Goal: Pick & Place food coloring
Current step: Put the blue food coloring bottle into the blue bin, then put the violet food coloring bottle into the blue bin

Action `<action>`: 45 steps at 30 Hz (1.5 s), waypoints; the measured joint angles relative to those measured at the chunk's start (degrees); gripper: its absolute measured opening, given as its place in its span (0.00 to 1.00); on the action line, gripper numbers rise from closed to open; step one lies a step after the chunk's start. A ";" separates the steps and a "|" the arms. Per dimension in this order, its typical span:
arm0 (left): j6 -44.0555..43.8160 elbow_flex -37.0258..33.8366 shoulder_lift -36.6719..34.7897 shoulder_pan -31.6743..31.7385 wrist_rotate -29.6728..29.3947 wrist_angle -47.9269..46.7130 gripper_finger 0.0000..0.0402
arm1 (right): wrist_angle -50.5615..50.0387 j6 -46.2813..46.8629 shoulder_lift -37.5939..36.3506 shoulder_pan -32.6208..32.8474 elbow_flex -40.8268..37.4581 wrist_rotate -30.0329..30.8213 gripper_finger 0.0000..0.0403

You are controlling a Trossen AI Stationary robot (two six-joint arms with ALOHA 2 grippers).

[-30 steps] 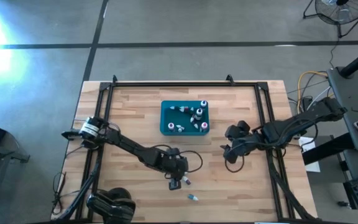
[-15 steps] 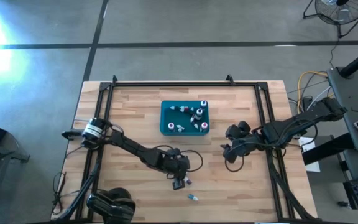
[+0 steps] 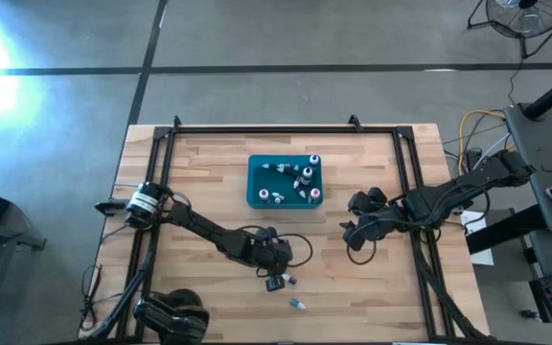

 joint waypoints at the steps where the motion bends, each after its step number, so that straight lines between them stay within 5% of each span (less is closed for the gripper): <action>1: -0.01 0.14 0.00 0.08 0.01 -0.18 0.19 | 0.00 0.11 0.00 0.00 0.00 0.00 0.62; 7: 0.11 2.69 -0.80 0.52 0.46 -2.44 0.10 | -0.02 2.43 0.00 0.00 0.00 -0.06 0.60; 14: 4.34 10.19 -7.39 4.05 -15.86 -9.11 0.12 | 2.51 5.62 -0.02 0.35 0.00 -0.25 0.60; 22: 7.95 12.03 -14.64 17.02 -21.54 -11.47 0.13 | 10.77 6.61 -0.07 0.50 0.00 0.17 0.58; 30: 2.92 10.79 -14.38 27.16 -10.01 -15.68 0.28 | 12.92 8.09 -0.02 0.50 0.00 0.25 0.58; 36: 3.33 10.72 -15.72 22.90 -7.63 -17.53 0.41 | 13.32 6.76 0.01 2.43 0.00 -1.15 0.58; 40: 6.45 10.87 -17.16 14.39 -5.11 -17.32 0.41 | 16.21 -0.38 2.75 3.75 -0.02 -4.14 0.58; 45: 5.43 10.83 -17.11 2.45 -8.92 -17.82 0.41 | 26.53 -7.37 10.91 3.90 0.00 -7.84 0.58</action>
